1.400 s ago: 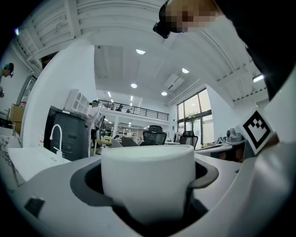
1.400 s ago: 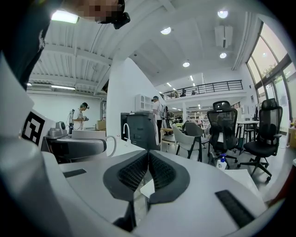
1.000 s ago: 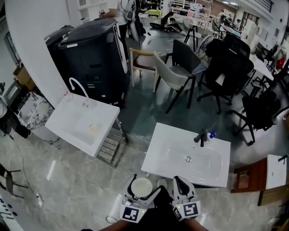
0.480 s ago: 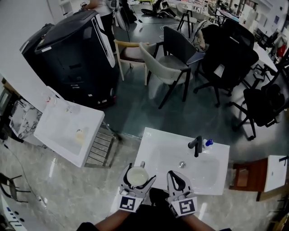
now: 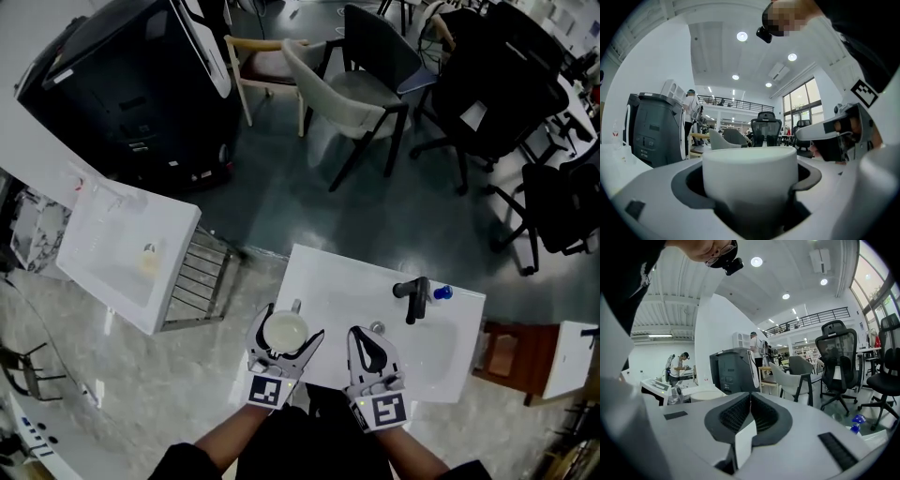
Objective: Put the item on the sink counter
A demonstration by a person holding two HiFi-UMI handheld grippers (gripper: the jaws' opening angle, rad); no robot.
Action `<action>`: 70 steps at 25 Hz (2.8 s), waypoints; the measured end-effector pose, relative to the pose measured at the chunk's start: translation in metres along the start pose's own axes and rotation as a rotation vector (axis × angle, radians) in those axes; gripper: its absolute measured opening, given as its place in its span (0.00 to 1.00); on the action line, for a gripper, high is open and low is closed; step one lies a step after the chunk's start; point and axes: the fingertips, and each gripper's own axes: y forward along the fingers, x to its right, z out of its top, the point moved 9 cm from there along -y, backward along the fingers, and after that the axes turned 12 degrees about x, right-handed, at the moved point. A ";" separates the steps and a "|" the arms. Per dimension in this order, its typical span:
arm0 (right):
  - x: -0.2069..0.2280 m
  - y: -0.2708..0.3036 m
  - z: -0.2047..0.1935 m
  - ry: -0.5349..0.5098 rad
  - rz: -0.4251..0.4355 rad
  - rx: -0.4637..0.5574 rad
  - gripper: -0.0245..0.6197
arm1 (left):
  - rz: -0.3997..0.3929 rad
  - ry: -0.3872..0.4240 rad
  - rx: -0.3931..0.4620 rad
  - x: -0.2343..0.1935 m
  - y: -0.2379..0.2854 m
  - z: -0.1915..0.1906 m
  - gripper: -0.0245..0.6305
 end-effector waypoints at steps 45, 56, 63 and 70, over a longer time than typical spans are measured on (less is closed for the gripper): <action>0.044 0.080 -0.071 0.103 0.147 -0.077 0.09 | -0.016 0.041 -0.140 -0.068 0.154 -0.182 0.73; 0.057 0.086 -0.082 0.064 0.126 -0.085 0.09 | -0.077 0.086 -0.128 -0.063 0.167 -0.187 0.73; 0.057 0.075 -0.085 0.058 0.145 -0.107 0.09 | -0.152 0.081 -0.173 -0.068 0.167 -0.189 0.74; 0.072 0.068 -0.074 0.056 0.104 -0.088 0.09 | -0.215 0.148 -0.258 -0.069 0.162 -0.192 0.74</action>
